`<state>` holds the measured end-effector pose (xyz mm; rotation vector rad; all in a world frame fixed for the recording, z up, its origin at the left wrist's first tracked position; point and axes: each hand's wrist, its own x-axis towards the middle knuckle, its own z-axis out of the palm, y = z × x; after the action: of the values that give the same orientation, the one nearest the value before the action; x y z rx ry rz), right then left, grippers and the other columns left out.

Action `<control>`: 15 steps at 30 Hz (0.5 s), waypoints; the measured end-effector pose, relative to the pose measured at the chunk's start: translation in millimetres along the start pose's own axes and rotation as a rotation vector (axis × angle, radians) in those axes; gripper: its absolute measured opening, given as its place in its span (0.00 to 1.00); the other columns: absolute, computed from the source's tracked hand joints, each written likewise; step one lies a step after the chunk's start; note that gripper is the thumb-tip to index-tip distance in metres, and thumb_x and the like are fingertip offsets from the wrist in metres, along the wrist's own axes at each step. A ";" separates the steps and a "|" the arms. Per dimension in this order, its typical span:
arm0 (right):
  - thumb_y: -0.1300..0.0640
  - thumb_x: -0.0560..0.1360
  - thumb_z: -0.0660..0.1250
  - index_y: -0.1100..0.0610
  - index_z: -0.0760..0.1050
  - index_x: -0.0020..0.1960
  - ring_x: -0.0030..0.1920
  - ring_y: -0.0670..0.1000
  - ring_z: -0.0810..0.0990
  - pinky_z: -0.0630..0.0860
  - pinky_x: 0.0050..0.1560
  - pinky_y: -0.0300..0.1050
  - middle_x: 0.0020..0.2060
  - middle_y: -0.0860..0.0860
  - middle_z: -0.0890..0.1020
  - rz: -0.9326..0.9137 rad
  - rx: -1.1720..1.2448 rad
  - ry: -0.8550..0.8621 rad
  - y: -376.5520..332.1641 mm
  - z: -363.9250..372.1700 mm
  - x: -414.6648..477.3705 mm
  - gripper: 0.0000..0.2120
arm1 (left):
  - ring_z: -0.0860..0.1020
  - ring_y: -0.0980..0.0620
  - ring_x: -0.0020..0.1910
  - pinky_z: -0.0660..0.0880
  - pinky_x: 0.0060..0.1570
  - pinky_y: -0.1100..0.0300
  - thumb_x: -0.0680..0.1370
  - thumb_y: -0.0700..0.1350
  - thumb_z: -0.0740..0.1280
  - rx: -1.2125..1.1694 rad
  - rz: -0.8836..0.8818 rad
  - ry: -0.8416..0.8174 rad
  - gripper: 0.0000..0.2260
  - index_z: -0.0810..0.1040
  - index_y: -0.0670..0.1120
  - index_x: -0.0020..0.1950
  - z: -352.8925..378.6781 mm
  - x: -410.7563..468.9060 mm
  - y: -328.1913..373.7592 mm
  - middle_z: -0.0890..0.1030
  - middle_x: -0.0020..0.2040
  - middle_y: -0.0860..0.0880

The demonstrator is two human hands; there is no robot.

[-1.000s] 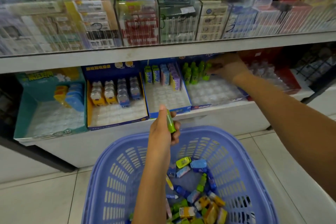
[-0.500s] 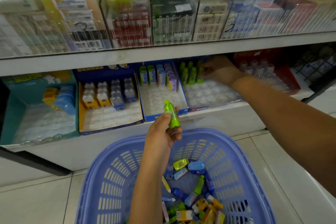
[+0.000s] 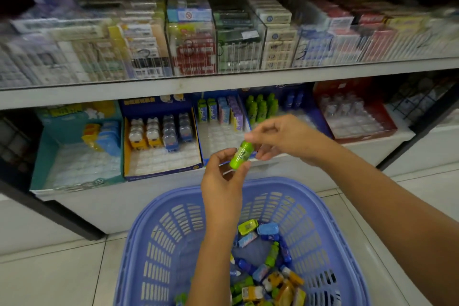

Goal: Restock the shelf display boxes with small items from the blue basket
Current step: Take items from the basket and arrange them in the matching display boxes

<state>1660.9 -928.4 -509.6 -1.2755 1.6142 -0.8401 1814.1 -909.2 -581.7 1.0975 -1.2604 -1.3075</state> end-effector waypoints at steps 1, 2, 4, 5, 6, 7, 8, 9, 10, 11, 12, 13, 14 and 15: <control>0.54 0.69 0.74 0.60 0.81 0.46 0.34 0.49 0.83 0.80 0.36 0.37 0.35 0.54 0.84 0.014 0.037 -0.011 0.3 4.0 -6.3 0.11 | 0.80 0.57 0.48 0.78 0.46 0.61 0.75 0.44 0.71 0.002 0.027 0.018 0.10 0.76 0.54 0.53 3.0 -2.0 1.0 0.81 0.51 0.54; 0.56 0.69 0.74 0.60 0.80 0.47 0.35 0.50 0.84 0.81 0.38 0.38 0.37 0.55 0.85 0.022 0.086 -0.006 1.2 6.2 -10.9 0.10 | 0.80 0.56 0.50 0.78 0.47 0.60 0.75 0.43 0.70 0.013 0.057 0.035 0.10 0.76 0.53 0.55 5.9 -3.8 1.7 0.81 0.52 0.52; 0.60 0.70 0.73 0.60 0.80 0.47 0.38 0.51 0.84 0.82 0.41 0.39 0.39 0.56 0.85 0.013 0.168 0.013 3.8 8.4 -16.8 0.07 | 0.79 0.56 0.51 0.77 0.49 0.61 0.75 0.43 0.70 0.047 0.119 0.066 0.12 0.75 0.54 0.56 9.9 -6.3 2.0 0.80 0.54 0.53; 0.60 0.69 0.73 0.59 0.80 0.45 0.38 0.51 0.84 0.82 0.42 0.39 0.39 0.55 0.85 -0.001 0.181 0.027 5.2 8.1 -18.2 0.06 | 0.78 0.58 0.51 0.77 0.50 0.63 0.75 0.44 0.70 0.059 0.144 0.068 0.12 0.75 0.56 0.56 11.0 -6.6 1.6 0.80 0.54 0.54; 0.60 0.69 0.74 0.58 0.81 0.44 0.38 0.51 0.84 0.82 0.43 0.41 0.38 0.55 0.85 -0.019 0.180 0.052 6.2 6.7 -18.0 0.05 | 0.78 0.60 0.52 0.76 0.51 0.64 0.76 0.45 0.70 0.078 0.162 0.050 0.12 0.74 0.58 0.56 11.8 -6.0 0.9 0.79 0.55 0.55; 0.59 0.68 0.75 0.57 0.81 0.43 0.39 0.52 0.84 0.83 0.44 0.43 0.38 0.55 0.84 -0.041 0.161 0.093 7.3 3.7 -16.2 0.06 | 0.77 0.63 0.54 0.75 0.53 0.67 0.76 0.46 0.69 0.119 0.174 0.017 0.13 0.74 0.58 0.58 12.1 -4.4 -0.3 0.78 0.57 0.56; 0.58 0.67 0.75 0.58 0.81 0.43 0.40 0.53 0.84 0.83 0.45 0.44 0.39 0.56 0.84 -0.064 0.112 0.158 8.5 -1.2 -12.7 0.07 | 0.74 0.65 0.56 0.73 0.55 0.69 0.77 0.48 0.68 0.196 0.183 -0.023 0.14 0.73 0.57 0.62 11.6 -1.5 -2.4 0.76 0.61 0.56; 0.56 0.67 0.76 0.59 0.81 0.44 0.40 0.54 0.84 0.82 0.45 0.43 0.39 0.56 0.83 -0.093 0.018 0.247 10.2 -7.8 -6.9 0.09 | 0.71 0.65 0.59 0.71 0.58 0.69 0.78 0.49 0.66 0.311 0.192 -0.062 0.17 0.71 0.55 0.66 10.5 2.5 -5.8 0.73 0.65 0.56; 0.55 0.67 0.76 0.59 0.80 0.46 0.39 0.53 0.83 0.80 0.44 0.41 0.38 0.54 0.82 -0.120 -0.116 0.349 12.1 -15.0 0.3 0.12 | 0.67 0.63 0.64 0.68 0.62 0.67 0.79 0.49 0.64 0.451 0.199 -0.099 0.19 0.68 0.52 0.70 8.5 6.7 -10.3 0.69 0.69 0.55; 0.53 0.67 0.76 0.59 0.80 0.48 0.39 0.51 0.81 0.76 0.43 0.38 0.38 0.52 0.81 -0.142 -0.270 0.449 13.6 -22.2 8.5 0.14 | 0.63 0.59 0.70 0.63 0.67 0.63 0.80 0.49 0.63 0.592 0.194 -0.133 0.22 0.64 0.50 0.73 6.1 10.3 -14.7 0.65 0.73 0.53; 0.52 0.68 0.76 0.60 0.80 0.50 0.40 0.50 0.80 0.73 0.43 0.37 0.38 0.52 0.81 -0.157 -0.405 0.518 15.4 -28.3 17.1 0.16 | 0.57 0.54 0.75 0.57 0.71 0.60 0.80 0.48 0.62 0.712 0.177 -0.159 0.24 0.61 0.48 0.75 3.9 13.1 -18.5 0.61 0.76 0.51; 0.52 0.69 0.74 0.62 0.80 0.51 0.42 0.51 0.80 0.73 0.44 0.39 0.39 0.53 0.82 -0.165 -0.508 0.540 17.2 -32.8 26.9 0.16 | 0.52 0.52 0.77 0.51 0.74 0.60 0.81 0.48 0.61 0.801 0.162 -0.179 0.26 0.58 0.46 0.77 2.1 14.9 -21.9 0.58 0.77 0.50; 0.52 0.71 0.73 0.64 0.80 0.50 0.44 0.54 0.80 0.74 0.46 0.43 0.41 0.57 0.82 -0.163 -0.598 0.522 20.1 -35.0 37.7 0.15 | 0.49 0.51 0.77 0.46 0.75 0.60 0.81 0.48 0.61 0.858 0.159 -0.194 0.27 0.55 0.46 0.77 0.8 15.7 -25.0 0.56 0.78 0.50; 0.52 0.73 0.71 0.66 0.79 0.49 0.46 0.58 0.80 0.74 0.47 0.47 0.42 0.60 0.82 -0.151 -0.662 0.477 23.0 -35.1 48.3 0.15 | 0.48 0.51 0.77 0.43 0.75 0.60 0.81 0.48 0.60 0.882 0.163 -0.198 0.27 0.54 0.45 0.77 0.3 15.5 -27.3 0.55 0.78 0.50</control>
<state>1616.2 -970.3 -528.1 -1.7578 2.3237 -0.7620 1810.5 -925.0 -608.7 1.4253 -2.1257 -0.7297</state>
